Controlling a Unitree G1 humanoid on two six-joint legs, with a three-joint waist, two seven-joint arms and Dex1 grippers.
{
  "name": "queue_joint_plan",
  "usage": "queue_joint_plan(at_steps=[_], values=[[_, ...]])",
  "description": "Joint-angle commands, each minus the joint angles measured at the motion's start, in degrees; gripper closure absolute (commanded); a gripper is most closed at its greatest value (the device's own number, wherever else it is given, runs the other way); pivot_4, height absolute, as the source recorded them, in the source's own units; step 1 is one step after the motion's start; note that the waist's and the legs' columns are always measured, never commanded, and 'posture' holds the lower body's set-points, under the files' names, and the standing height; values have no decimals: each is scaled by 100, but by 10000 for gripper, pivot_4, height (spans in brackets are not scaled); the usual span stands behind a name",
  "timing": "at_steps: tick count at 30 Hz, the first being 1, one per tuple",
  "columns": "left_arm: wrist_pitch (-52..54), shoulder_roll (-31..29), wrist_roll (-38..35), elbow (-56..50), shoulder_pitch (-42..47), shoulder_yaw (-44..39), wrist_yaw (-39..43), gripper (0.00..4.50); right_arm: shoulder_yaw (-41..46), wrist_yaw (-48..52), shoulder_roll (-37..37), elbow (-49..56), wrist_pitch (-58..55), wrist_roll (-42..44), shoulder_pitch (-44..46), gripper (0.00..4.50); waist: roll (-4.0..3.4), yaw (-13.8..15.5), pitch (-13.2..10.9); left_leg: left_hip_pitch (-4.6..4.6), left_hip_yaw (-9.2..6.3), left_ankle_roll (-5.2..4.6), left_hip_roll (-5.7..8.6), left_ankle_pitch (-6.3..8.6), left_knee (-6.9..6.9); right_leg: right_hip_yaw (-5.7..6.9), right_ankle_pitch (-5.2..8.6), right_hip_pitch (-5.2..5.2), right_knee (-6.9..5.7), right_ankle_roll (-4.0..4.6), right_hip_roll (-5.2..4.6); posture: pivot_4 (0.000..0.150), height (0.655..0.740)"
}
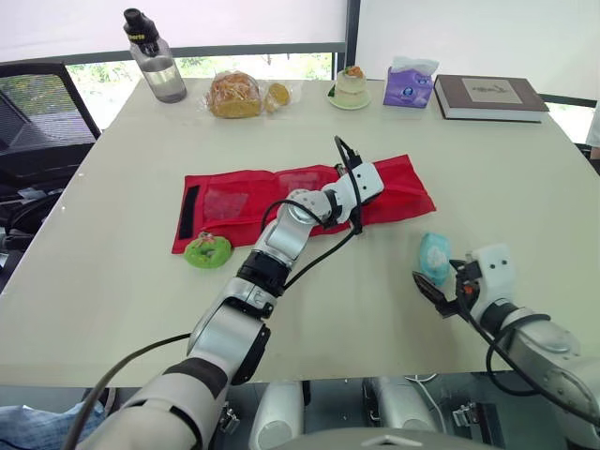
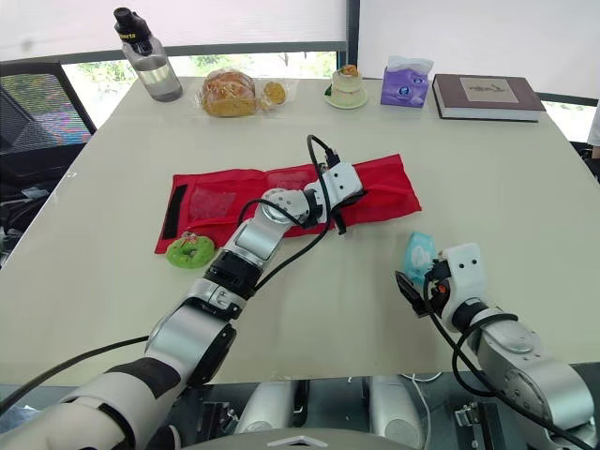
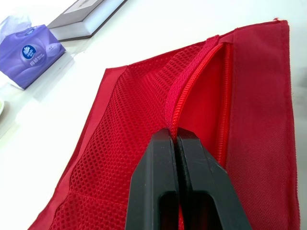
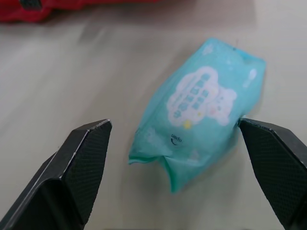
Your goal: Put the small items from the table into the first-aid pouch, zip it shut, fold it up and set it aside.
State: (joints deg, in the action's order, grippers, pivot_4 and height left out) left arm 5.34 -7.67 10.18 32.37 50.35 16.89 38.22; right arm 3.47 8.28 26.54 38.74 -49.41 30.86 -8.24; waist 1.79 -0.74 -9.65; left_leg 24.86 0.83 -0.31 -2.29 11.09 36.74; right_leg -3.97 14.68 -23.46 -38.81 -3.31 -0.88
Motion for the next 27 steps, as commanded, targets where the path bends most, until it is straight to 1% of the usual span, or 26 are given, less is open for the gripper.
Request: queue_joint_plan(at_steps=[1,2,4,5,6,7,8,9,11,14,18,22,25,27], values=[[-67,85,-247,-32,153,-104,178,44730,-89,6,72,-16,123,-338,-35,0,0,-2,0,0,0,0,0,0,0,0,0,0,0,0,0,1500,7400],[-51,97,-294,-27,146,-116,232,45000,-72,27,68,-40,168,-396,-34,5146,0,-3,0,-1,0,0,0,0,0,0,0,0,0,0,0,1500,7400],[-30,117,-367,-26,130,-142,317,45000,1,61,61,-46,220,-473,-37,12386,0,-3,0,-1,0,0,0,0,0,0,0,0,-1,0,0,1500,7400],[-23,122,-388,-28,122,-148,338,45000,27,93,88,-30,247,-517,-46,17219,0,-3,0,-1,0,0,0,0,0,0,0,0,-1,0,0,1500,7400],[-16,124,-404,-26,119,-152,349,45000,49,131,125,-10,261,-553,-55,23524,0,-3,0,-1,-1,0,0,0,0,0,0,0,-1,0,0,1500,7400],[-9,124,-416,-25,114,-148,357,45000,92,162,149,22,255,-564,-77,27327,0,-3,0,-1,0,0,0,0,0,0,0,0,-1,0,0,1500,7400],[-13,129,-425,-8,120,-141,364,45000,162,197,172,52,240,-565,-97,32137,0,-1,0,0,0,0,0,0,0,0,0,0,-1,0,0,1500,7400],[-13,140,-445,9,122,-139,380,45000,235,240,203,85,232,-563,-125,39336,0,-1,0,0,0,0,0,0,0,0,0,0,-1,0,0,1500,7400],[22,175,-527,49,134,-161,434,45000,380,375,303,178,217,-518,-176,44212,0,2,0,0,-1,0,0,0,0,1,0,0,-1,0,0,1500,7400],[-22,190,-547,156,175,-169,463,45000,680,649,442,380,131,-269,-234,44212,0,1,0,0,0,0,0,0,1,1,1,0,0,-2,0,1500,7400],[-303,148,-430,312,229,-88,423,45000,1299,1163,655,819,-222,621,-351,44212,0,-6,0,-1,-3,0,0,0,0,1,1,0,-1,-3,2,1500,7400],[-472,141,-371,378,237,-37,371,45000,1583,1318,800,1027,-484,1196,-309,44212,0,-4,0,1,-4,0,0,0,0,2,1,0,0,-2,1,1500,7400],[-729,116,-225,390,201,81,321,45000,1522,1102,759,962,-591,1298,-67,44212,1,-3,0,1,-3,0,0,0,2,2,1,1,0,-2,1,1500,7400],[-919,87,-71,327,158,190,263,45000,1174,860,743,686,-649,991,190,44212,1,-4,0,0,-3,0,0,0,2,2,0,1,-1,-2,1,1500,7400]])
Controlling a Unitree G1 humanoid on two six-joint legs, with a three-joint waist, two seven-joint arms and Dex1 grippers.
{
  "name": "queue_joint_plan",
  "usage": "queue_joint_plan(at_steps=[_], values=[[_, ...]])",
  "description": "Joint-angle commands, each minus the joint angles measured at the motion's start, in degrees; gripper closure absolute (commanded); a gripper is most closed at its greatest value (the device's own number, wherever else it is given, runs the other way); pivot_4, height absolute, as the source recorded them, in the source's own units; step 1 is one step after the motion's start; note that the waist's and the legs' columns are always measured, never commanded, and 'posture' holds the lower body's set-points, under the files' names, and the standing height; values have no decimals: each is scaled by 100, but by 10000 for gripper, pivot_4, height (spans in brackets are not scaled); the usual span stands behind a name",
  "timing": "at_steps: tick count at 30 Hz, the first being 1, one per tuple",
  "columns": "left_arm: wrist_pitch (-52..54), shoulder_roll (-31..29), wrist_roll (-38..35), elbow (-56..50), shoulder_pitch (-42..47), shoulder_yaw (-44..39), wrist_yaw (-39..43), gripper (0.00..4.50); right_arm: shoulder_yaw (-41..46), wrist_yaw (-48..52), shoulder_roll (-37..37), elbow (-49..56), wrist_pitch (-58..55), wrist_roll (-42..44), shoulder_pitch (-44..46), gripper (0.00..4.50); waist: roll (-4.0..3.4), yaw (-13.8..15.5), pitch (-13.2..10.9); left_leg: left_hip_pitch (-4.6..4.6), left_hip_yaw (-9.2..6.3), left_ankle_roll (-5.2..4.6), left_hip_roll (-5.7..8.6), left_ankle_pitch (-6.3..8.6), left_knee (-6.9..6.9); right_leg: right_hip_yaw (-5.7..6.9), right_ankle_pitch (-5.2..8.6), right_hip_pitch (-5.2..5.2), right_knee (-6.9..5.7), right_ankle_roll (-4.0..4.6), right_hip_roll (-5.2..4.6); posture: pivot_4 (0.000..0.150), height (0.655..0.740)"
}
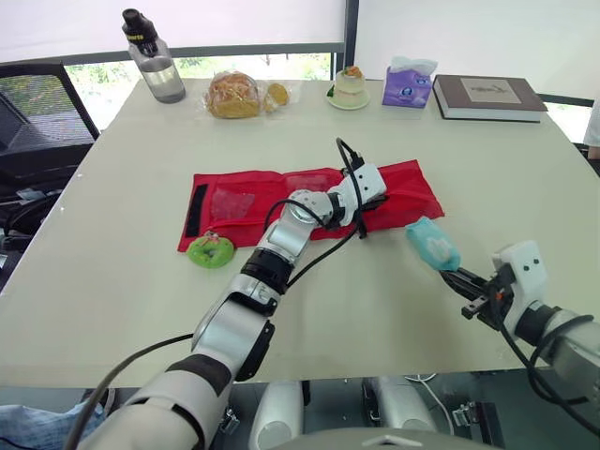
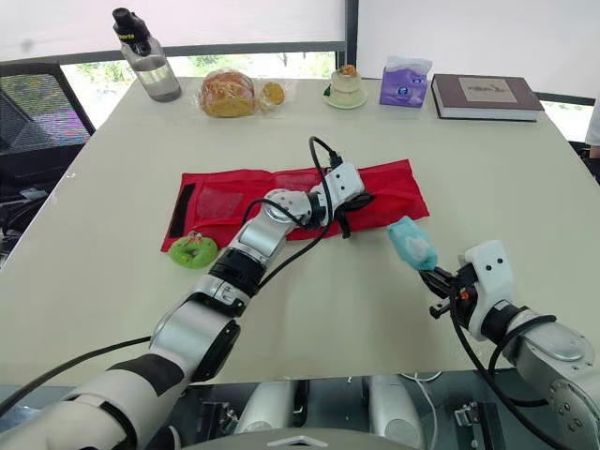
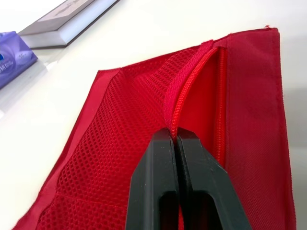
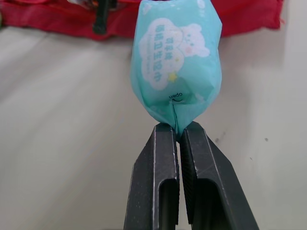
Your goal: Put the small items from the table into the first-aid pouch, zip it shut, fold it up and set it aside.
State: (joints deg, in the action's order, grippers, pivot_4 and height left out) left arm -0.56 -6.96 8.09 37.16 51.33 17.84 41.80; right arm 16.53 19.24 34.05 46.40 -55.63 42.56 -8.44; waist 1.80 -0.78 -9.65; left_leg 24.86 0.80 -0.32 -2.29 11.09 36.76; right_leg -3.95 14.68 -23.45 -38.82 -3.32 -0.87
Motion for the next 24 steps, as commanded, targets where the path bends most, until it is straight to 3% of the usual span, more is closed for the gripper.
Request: queue_joint_plan(at_steps=[1,12,24], values=[[-417,-9,229,-194,33,167,-136,45000,-305,-324,-57,-242,-20,-303,373,44212,0,0,0,2,0,0,0,0,0,0,0,0,1,0,0,1500,7400],[-844,-117,1005,-510,-86,555,-747,45000,-1333,-699,-299,-1141,-273,-1021,1352,44212,0,-2,0,4,1,0,0,0,-1,0,-9,-2,1,15,-1,1500,7400],[-1118,-239,1782,-686,-150,920,-1313,45000,-1361,-733,-546,-1267,-503,-1137,1581,44212,0,-14,0,2,0,0,0,0,-1,1,-9,-2,-1,15,0,1500,7400]])
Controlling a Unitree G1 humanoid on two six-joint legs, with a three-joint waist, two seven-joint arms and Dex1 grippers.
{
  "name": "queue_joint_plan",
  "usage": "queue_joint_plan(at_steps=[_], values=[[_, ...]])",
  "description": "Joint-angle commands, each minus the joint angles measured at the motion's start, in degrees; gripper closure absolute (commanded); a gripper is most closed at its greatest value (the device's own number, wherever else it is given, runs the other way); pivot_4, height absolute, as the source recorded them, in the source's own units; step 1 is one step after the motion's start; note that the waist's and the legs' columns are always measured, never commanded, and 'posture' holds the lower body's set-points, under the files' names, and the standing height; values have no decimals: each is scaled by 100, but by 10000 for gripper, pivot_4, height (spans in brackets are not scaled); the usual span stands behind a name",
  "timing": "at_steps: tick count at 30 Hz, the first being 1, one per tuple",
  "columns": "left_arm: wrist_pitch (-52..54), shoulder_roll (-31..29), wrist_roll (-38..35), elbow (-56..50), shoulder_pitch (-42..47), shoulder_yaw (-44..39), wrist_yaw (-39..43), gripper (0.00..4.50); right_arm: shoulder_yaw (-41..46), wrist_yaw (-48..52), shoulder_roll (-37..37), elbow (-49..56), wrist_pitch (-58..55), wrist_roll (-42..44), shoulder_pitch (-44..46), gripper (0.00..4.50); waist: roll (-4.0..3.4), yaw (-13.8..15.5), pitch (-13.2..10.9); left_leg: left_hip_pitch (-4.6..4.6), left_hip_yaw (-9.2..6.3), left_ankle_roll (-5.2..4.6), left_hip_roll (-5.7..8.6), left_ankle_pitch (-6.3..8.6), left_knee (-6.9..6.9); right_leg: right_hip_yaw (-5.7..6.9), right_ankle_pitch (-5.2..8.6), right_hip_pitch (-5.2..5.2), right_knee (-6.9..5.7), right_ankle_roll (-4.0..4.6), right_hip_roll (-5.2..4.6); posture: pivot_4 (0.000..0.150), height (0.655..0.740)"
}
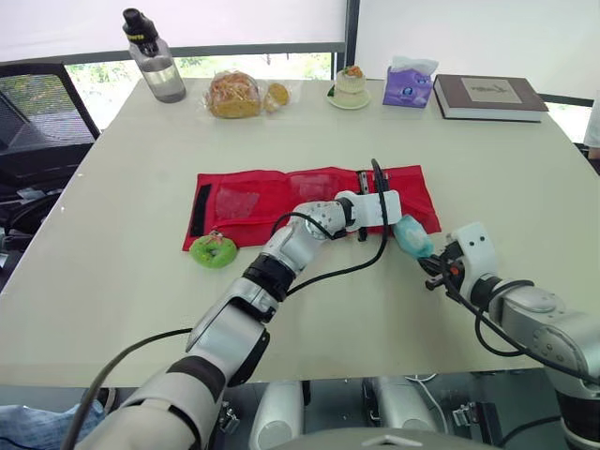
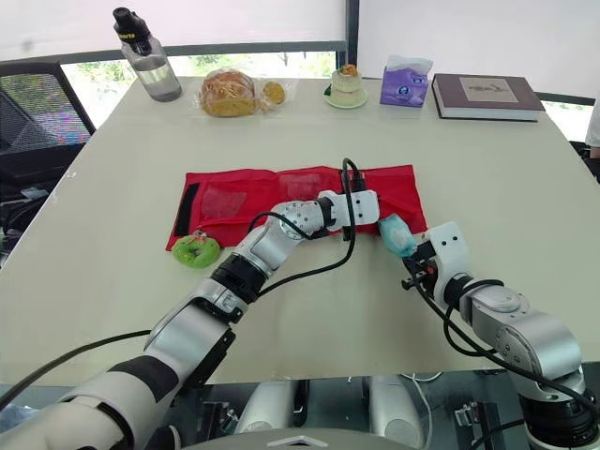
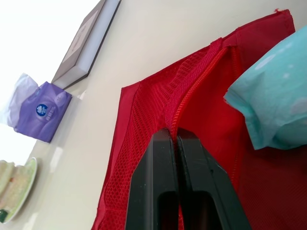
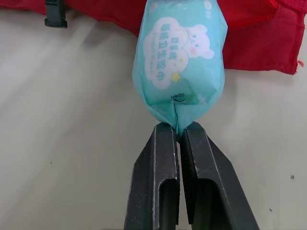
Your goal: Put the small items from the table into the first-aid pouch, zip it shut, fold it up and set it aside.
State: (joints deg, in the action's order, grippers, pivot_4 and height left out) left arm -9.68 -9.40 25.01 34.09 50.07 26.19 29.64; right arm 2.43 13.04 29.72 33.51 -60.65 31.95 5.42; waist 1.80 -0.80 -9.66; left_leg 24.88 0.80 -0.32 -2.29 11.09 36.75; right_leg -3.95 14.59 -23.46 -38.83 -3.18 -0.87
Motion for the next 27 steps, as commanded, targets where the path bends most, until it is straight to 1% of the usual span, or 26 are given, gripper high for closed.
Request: queue_joint_plan(at_steps=[1,8,14,17,19,20,22,23,24,25,26,27], values=[[-214,3,108,-415,-52,104,-96,45000,60,-176,-200,-64,-14,-112,282,44212,0,-15,0,-1,0,0,0,0,-1,0,0,0,0,0,0,1500,7400],[-140,39,124,-626,-219,156,-83,45000,55,-514,-833,-692,31,-355,909,44212,-1,-6,0,1,1,0,0,0,0,0,0,0,0,1,0,1500,7400],[-45,152,119,-728,-294,177,-32,45000,-92,-692,-1300,-1492,461,-790,1571,44212,-2,-3,0,2,1,0,0,0,-1,1,-1,-2,0,1,0,1500,7400],[0,190,116,-734,-287,172,-24,45000,-105,-724,-1426,-1626,664,-946,1662,44212,-2,5,0,2,1,0,0,0,-1,1,-1,-2,0,1,0,1500,7400],[78,220,53,-717,-286,105,-25,45000,-76,-601,-1419,-1508,728,-925,1568,44212,-3,0,0,3,1,0,0,0,-1,1,-1,-2,0,1,0,1500,7400],[108,226,28,-696,-285,76,-28,45000,-75,-512,-1375,-1424,735,-909,1500,41581,-3,4,0,4,2,0,0,0,-1,1,-1,-3,1,1,0,1500,7400],[166,237,-38,-649,-309,17,-25,45000,-98,-356,-1223,-1222,745,-924,1322,34360,-3,1,0,5,1,0,0,0,-1,1,-1,-3,1,1,0,1500,7400],[178,234,-57,-641,-317,9,-24,45000,-118,-308,-1147,-1140,777,-966,1245,30234,-3,0,0,5,1,0,0,0,-1,1,-1,-4,1,1,0,1500,7400],[176,220,-66,-642,-324,10,-21,45000,-112,-269,-1067,-1037,800,-997,1155,24484,-3,-2,0,5,1,0,0,0,-1,1,-1,-4,1,1,-1,1500,7400],[184,214,-90,-647,-334,4,-8,45000,-72,-219,-993,-922,776,-975,1065,22028,-3,-7,0,5,1,0,0,0,-1,1,-1,-3,0,1,-1,1500,7400],[187,210,-105,-652,-342,1,4,45000,-16,-172,-924,-804,708,-930,981,18031,-3,-7,0,3,1,0,0,0,-1,1,-1,-4,-1,1,0,1500,7400],[184,202,-112,-662,-353,5,12,45000,29,-121,-857,-699,641,-881,909,18031,-3,-8,0,2,1,0,0,0,-1,1,-1,-3,-2,1,0,1500,7400]])
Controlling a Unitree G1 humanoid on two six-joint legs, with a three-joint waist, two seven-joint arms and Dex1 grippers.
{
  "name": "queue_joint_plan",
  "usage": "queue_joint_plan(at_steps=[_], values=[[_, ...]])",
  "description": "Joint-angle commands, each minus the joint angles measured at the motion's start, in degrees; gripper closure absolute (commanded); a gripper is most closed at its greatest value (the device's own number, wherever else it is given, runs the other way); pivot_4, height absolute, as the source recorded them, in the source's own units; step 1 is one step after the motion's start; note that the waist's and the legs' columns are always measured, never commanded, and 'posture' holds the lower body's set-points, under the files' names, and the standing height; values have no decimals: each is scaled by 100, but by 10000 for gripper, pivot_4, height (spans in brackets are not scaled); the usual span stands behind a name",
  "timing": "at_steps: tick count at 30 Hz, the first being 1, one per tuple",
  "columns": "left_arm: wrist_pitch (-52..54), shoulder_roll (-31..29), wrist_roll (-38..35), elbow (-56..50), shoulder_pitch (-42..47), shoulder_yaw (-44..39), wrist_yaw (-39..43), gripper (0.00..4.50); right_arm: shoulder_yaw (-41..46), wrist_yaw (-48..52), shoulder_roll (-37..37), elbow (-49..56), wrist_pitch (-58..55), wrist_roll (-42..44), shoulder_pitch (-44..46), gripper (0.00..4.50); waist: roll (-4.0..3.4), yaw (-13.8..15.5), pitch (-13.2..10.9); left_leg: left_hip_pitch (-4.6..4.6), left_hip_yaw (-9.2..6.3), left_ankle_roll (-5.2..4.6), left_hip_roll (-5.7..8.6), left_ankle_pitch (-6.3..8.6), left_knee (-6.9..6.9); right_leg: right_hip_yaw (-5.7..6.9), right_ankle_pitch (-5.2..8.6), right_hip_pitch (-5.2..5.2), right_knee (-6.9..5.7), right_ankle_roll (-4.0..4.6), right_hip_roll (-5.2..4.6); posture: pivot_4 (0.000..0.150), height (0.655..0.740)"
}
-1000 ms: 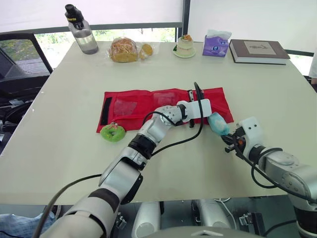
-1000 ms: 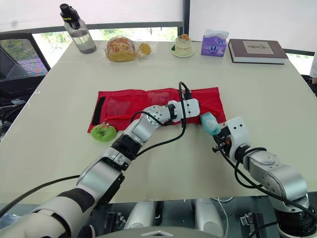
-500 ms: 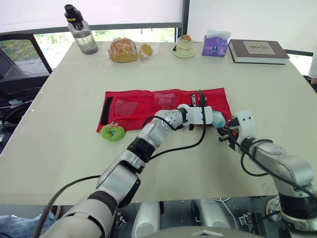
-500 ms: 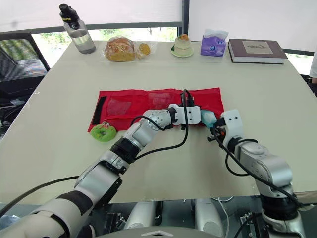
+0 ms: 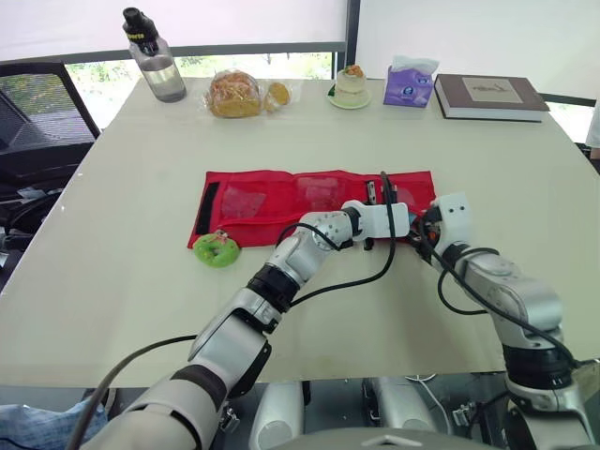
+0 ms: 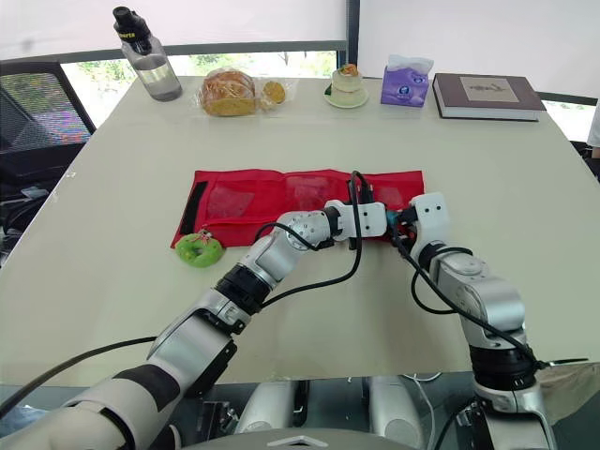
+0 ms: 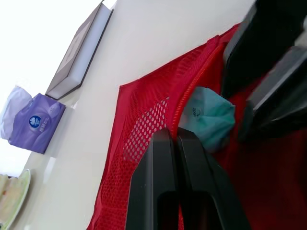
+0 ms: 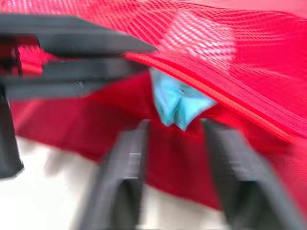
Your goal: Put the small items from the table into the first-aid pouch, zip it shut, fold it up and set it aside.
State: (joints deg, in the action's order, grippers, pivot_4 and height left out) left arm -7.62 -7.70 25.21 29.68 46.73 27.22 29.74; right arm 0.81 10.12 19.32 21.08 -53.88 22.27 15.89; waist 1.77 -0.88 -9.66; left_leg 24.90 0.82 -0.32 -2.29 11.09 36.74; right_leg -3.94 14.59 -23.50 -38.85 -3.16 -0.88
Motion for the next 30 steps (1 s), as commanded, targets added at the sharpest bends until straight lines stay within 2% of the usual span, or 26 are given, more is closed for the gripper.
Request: queue_joint_plan(at_steps=[1,4,5,7,10,11,22,25,30], values=[[-32,23,-137,-233,-31,-90,16,45000,226,263,287,685,-116,155,-225,18031,0,-1,0,0,0,0,0,0,0,0,0,0,0,0,0,1500,7400],[-54,1,-144,-253,-66,-60,34,45000,255,421,440,924,-202,260,-412,18031,0,-9,0,0,-1,0,0,0,0,0,0,0,0,0,0,1500,7400],[-59,-2,-145,-264,-87,-50,42,45000,241,416,417,929,-180,243,-469,20356,0,-8,0,0,0,0,0,0,0,-1,0,0,1,0,0,1500,7400],[-61,-1,-142,-292,-113,-37,58,45000,171,394,380,893,-124,177,-513,26829,0,-11,0,-2,-1,0,-1,0,-1,-1,0,0,1,0,1,1500,7400],[-49,26,-147,-335,-129,-35,85,45000,74,280,172,664,-8,58,-379,41570,0,-10,0,-2,0,0,-1,0,-1,-1,0,0,0,0,1,1500,7400],[-44,36,-148,-341,-131,-36,89,45000,55,260,102,567,38,18,-327,44255,0,-11,0,-2,0,0,-1,0,-1,-1,0,0,0,0,1,1500,7400],[-49,142,-152,-310,-100,-41,98,45000,-383,179,-301,-1426,1892,-1084,648,44255,0,7,0,-2,2,0,0,0,-1,0,0,0,0,0,1,1500,7400],[-86,151,-156,-223,-81,-47,87,45000,-362,258,-332,-1451,1957,-1117,603,44255,0,2,0,0,2,0,0,0,-5,0,0,0,3,0,0,1500,7400],[-147,218,-178,24,35,-76,27,45000,-318,652,-64,-447,1492,-821,-109,44255,-1,25,0,2,1,0,0,0,-9,2,0,-3,3,1,0,1500,7400]])
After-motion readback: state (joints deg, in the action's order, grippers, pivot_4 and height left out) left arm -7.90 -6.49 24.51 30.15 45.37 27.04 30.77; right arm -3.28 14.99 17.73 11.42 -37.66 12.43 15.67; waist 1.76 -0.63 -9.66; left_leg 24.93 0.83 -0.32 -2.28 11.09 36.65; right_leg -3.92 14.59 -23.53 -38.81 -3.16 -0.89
